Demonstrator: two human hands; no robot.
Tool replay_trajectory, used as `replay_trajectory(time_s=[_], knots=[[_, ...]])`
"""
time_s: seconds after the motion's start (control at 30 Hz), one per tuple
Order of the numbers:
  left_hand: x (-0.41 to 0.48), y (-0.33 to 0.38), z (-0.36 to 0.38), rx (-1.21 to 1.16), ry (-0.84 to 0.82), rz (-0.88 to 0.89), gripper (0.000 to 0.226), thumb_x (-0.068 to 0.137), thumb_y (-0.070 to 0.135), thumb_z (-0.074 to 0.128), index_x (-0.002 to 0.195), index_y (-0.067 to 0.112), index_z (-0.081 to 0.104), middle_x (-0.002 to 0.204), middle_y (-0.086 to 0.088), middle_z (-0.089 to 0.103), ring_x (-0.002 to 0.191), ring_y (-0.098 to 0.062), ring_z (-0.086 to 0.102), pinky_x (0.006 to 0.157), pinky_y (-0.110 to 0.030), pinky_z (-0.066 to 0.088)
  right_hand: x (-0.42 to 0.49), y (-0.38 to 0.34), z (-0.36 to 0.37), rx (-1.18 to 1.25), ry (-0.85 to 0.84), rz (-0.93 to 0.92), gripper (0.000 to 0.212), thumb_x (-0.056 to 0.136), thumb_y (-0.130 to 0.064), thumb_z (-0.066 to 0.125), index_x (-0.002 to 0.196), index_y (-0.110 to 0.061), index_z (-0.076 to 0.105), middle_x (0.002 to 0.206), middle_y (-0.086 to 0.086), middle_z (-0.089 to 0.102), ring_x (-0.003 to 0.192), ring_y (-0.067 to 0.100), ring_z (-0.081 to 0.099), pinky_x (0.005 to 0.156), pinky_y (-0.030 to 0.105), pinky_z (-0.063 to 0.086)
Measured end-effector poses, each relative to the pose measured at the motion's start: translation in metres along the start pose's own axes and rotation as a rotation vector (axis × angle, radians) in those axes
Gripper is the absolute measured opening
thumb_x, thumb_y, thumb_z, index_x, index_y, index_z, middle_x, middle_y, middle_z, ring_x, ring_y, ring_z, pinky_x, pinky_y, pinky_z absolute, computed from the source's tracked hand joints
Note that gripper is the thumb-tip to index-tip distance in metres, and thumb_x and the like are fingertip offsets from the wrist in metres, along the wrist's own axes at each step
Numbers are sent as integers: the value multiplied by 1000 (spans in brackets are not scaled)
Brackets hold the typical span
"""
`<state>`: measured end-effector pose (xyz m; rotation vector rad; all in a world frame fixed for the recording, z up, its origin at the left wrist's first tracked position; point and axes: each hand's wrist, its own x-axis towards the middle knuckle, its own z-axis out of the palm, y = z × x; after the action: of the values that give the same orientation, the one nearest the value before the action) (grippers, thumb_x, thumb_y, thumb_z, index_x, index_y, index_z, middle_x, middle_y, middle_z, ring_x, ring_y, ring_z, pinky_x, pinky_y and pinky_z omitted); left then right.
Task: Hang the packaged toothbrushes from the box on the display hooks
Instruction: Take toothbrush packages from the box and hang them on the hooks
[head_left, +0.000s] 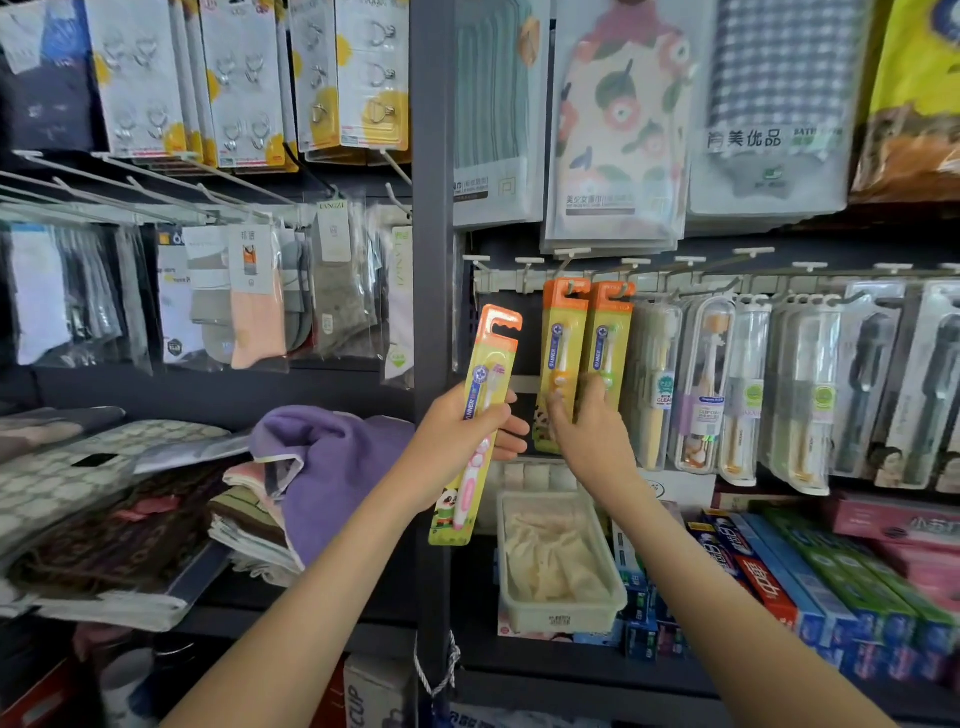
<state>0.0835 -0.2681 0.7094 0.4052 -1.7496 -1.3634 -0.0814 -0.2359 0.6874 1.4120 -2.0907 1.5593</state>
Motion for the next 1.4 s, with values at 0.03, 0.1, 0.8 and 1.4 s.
replay_trajectory(time_s=[0.03,0.1,0.8,1.4], knots=[[0,-1,4,18,-4,-1,13,98,4,49,101,11,60,81,-11,71,69,-21,70,68,-30,59,-5,-5,-8,100,-7,-34,37,99,-35,46,126,-10,44,103,10,62,89,23,60,71,31,47],[-1,-5,12,60,-4,6,14,98,5,49,104,13,58,87,-14,71,72,-21,71,68,-28,58,-18,-16,-22,290,-36,-90,24,100,-31,45,116,-14,52,89,11,63,75,22,58,62,21,42],[30,-1,55,1016,-109,234,67,95,27,59,148,11,20,150,-12,29,135,-26,35,106,-34,34,24,-31,-70,-283,18,-33,23,93,-27,51,98,-5,48,73,0,50,66,20,52,50,28,34],[105,-33,60,1396,72,330,98,93,13,59,150,14,-21,158,-10,-24,148,-27,-14,119,-42,1,71,-9,-40,-443,90,102,33,98,-27,42,114,2,46,108,18,63,95,33,63,61,30,39]])
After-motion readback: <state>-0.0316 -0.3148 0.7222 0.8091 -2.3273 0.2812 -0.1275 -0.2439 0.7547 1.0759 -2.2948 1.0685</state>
